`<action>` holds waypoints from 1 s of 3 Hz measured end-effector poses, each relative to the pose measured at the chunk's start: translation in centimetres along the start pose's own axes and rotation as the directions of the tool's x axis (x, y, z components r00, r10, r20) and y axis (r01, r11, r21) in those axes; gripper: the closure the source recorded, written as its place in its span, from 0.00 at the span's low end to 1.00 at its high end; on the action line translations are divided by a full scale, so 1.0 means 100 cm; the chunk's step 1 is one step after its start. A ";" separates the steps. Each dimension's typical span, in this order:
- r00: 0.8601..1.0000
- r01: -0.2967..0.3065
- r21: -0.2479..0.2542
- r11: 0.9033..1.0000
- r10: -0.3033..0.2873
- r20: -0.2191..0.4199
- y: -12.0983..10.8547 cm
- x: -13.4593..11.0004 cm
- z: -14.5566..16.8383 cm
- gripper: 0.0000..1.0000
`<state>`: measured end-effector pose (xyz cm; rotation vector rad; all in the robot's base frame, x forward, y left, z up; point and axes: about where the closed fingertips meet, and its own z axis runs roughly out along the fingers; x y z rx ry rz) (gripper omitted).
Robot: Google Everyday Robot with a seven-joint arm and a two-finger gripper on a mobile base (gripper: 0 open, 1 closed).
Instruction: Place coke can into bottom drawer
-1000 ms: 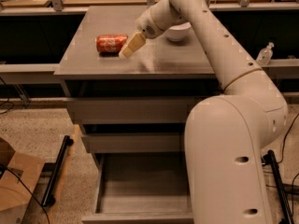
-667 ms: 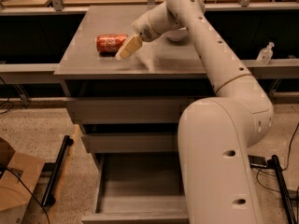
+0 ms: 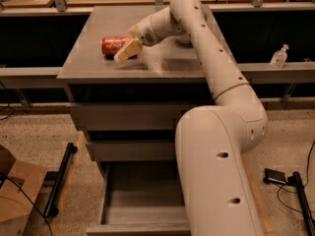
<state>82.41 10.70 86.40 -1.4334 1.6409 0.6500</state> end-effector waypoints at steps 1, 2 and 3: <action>1.000 -0.003 -0.016 1.000 0.003 0.028 -0.001 -0.001 0.007 0.41; 0.999 -0.001 -0.028 1.000 0.002 0.038 0.000 -0.002 0.006 0.73; 0.999 0.019 -0.025 0.999 -0.019 0.027 0.001 -0.011 -0.006 0.96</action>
Offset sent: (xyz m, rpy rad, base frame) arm 0.0148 0.0006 -0.0007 0.0637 0.0156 0.0274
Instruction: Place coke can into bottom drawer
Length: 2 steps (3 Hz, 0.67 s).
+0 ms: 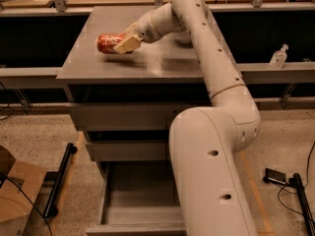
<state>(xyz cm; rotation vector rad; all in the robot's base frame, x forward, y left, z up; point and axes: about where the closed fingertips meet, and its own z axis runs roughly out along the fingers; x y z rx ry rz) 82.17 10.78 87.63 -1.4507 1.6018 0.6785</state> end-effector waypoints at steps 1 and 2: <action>0.994 0.062 -0.007 0.998 -0.062 -0.092 0.013 -0.015 -0.041 1.00; 0.972 0.118 -0.019 0.993 -0.119 -0.203 0.036 -0.030 -0.096 1.00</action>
Offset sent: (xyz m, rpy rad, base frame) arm -0.1349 -0.1048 0.1026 -0.3918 -0.0806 0.0533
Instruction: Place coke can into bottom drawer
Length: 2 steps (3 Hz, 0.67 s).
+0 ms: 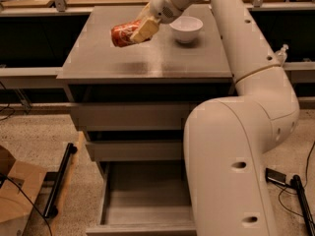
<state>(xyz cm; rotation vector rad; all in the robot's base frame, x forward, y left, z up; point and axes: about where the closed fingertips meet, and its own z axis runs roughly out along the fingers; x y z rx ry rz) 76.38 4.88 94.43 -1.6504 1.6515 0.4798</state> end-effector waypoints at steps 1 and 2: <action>0.999 0.001 0.022 1.000 0.000 -0.045 0.026 -0.009 -0.052 1.00; 0.998 0.006 -0.008 1.000 -0.006 -0.066 0.044 -0.011 -0.049 1.00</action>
Offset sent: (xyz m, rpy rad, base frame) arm -0.0318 -0.0252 0.0300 -0.0364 -0.0102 -0.0223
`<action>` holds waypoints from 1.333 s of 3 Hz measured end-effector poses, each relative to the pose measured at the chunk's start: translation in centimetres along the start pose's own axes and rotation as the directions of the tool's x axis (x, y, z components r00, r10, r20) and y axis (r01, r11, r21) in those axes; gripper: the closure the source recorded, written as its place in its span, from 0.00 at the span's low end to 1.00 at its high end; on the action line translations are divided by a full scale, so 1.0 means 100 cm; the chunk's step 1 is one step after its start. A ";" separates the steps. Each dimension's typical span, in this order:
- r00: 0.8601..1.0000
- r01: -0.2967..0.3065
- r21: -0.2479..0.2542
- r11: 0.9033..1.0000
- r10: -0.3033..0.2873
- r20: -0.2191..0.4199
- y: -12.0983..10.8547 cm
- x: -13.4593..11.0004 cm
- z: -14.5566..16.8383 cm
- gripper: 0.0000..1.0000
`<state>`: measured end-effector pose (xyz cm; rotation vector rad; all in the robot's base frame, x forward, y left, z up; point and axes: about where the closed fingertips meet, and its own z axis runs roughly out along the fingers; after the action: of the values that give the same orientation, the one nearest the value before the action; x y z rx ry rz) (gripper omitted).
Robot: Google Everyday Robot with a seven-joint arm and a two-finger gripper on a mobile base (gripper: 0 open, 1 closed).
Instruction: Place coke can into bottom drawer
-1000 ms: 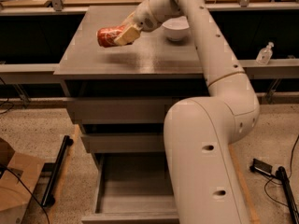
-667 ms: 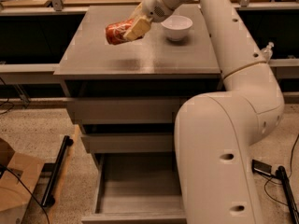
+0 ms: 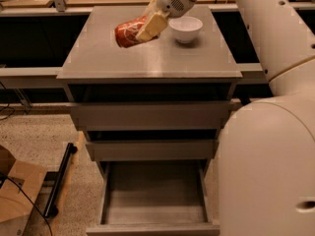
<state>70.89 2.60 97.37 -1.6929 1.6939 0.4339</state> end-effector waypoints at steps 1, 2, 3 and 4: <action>1.000 0.004 -0.021 1.000 -0.004 -0.007 0.001 0.001 0.005 1.00; 0.999 0.008 -0.048 0.999 -0.010 -0.038 0.015 0.006 0.004 1.00; 0.998 0.000 -0.075 0.997 -0.004 -0.055 0.043 0.013 0.004 1.00; 1.000 0.000 -0.090 0.996 -0.002 -0.022 0.079 0.018 0.006 1.00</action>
Offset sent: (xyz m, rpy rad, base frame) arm -0.0487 -0.0070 -0.0359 -0.1173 0.0918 0.0571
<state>63.56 2.44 93.92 -1.7689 1.7118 0.4991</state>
